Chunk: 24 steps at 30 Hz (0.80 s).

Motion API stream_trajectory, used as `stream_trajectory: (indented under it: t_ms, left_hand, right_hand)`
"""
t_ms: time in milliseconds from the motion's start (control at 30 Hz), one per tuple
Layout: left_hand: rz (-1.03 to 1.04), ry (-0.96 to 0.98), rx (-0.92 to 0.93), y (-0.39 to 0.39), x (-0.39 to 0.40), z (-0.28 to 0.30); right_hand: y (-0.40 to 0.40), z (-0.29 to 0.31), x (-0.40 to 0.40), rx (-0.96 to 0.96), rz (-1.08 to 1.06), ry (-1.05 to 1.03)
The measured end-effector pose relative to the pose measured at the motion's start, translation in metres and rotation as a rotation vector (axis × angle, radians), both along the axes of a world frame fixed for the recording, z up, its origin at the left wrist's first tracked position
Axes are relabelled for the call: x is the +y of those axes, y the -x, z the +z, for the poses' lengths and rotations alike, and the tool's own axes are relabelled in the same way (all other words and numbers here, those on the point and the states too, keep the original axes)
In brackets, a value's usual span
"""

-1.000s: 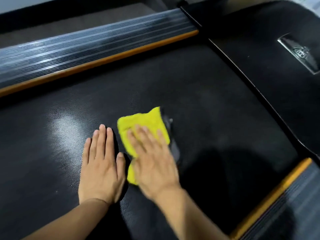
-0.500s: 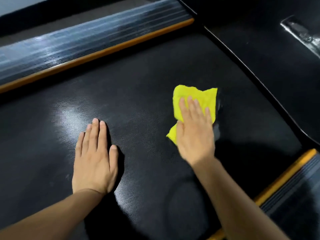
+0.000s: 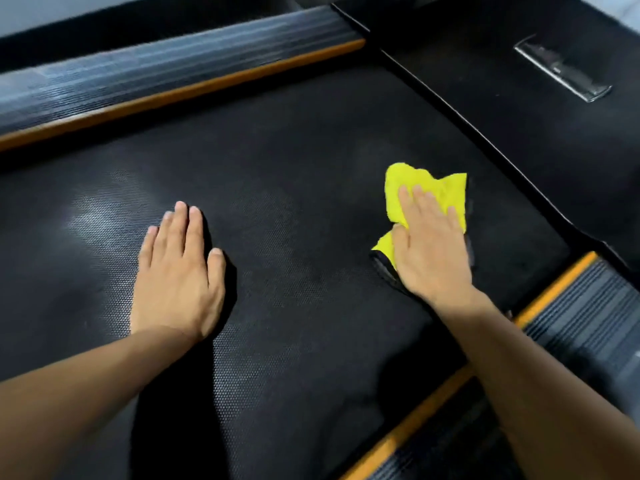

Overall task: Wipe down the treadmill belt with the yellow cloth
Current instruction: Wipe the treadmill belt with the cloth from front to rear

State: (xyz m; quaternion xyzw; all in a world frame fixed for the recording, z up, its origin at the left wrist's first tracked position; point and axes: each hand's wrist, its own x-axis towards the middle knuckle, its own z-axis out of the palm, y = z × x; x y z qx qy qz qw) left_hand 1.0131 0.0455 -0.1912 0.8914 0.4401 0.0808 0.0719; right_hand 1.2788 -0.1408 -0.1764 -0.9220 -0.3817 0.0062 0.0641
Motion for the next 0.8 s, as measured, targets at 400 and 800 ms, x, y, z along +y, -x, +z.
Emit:
stream_trajectory:
  t_ms: [400, 800]
  left_hand:
    - [-0.001, 0.005, -0.057, 0.001, 0.004, -0.006]
    - [-0.022, -0.009, -0.087, 0.0, 0.006, -0.005]
  right_hand:
    - [0.186, 0.006, 0.015, 0.096, 0.375, -0.081]
    - [0.042, 0.004, -0.031, 0.079, -0.361, -0.005]
